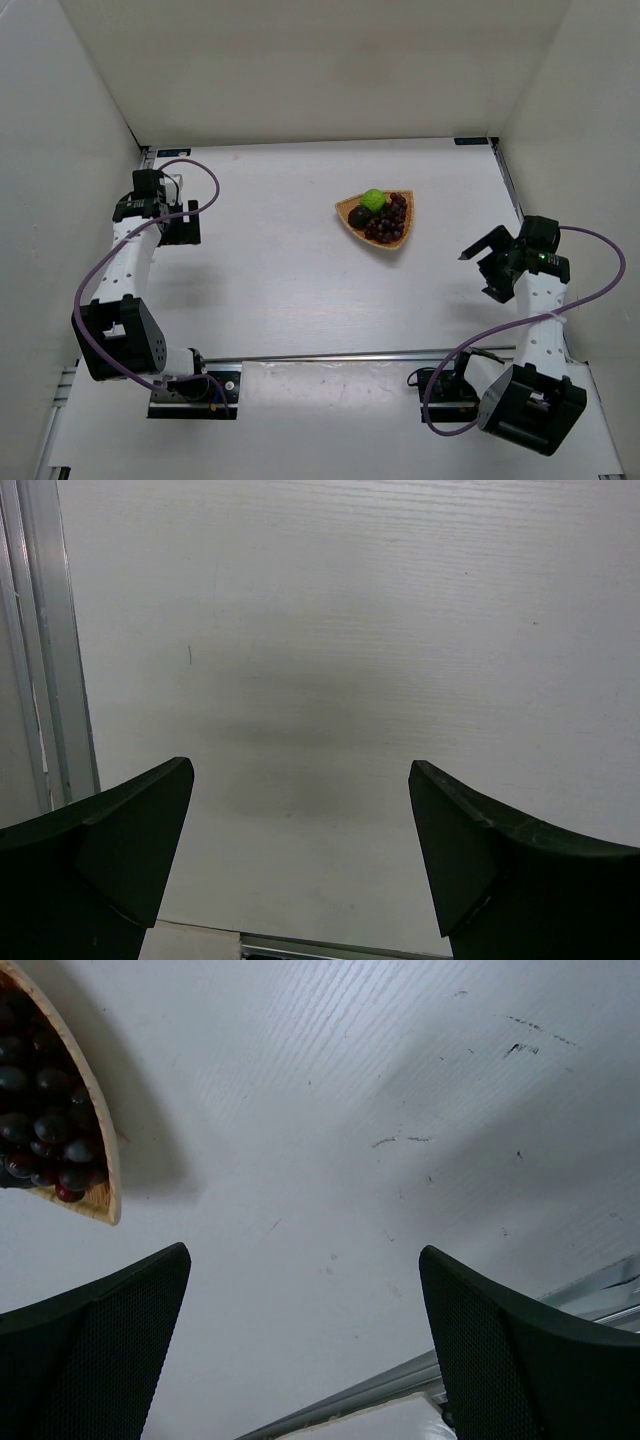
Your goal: Place and organize the fake fruits in the fruit bowl
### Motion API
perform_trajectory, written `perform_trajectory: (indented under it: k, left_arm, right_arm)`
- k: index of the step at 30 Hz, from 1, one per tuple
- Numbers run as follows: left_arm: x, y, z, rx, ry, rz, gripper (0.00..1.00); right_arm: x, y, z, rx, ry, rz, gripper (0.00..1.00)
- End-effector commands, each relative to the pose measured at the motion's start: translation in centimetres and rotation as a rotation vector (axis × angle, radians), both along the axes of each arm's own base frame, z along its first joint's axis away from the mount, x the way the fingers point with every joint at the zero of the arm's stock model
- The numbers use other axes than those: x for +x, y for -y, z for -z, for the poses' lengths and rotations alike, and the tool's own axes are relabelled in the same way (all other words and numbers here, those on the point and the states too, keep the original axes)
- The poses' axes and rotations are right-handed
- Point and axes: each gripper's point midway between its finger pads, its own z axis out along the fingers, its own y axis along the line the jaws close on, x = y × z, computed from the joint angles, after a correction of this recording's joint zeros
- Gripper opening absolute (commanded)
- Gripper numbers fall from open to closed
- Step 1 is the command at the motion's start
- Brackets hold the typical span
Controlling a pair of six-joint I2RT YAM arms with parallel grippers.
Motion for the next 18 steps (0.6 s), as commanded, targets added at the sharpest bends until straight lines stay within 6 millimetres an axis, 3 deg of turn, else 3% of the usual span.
perform_trajectory:
  k: [1,18]
  left_arm:
    - [-0.01,-0.15,-0.8,0.001,0.023,-0.011,1.0]
    - [-0.24,-0.27,-0.49,0.008,0.013,-0.016,1.0]
  right_arm:
    - [0.09,-0.17,-0.41,-0.003,0.032,-0.024,0.99]
    - [0.07,-0.84,0.22,0.022,0.04,-0.061,0.99]
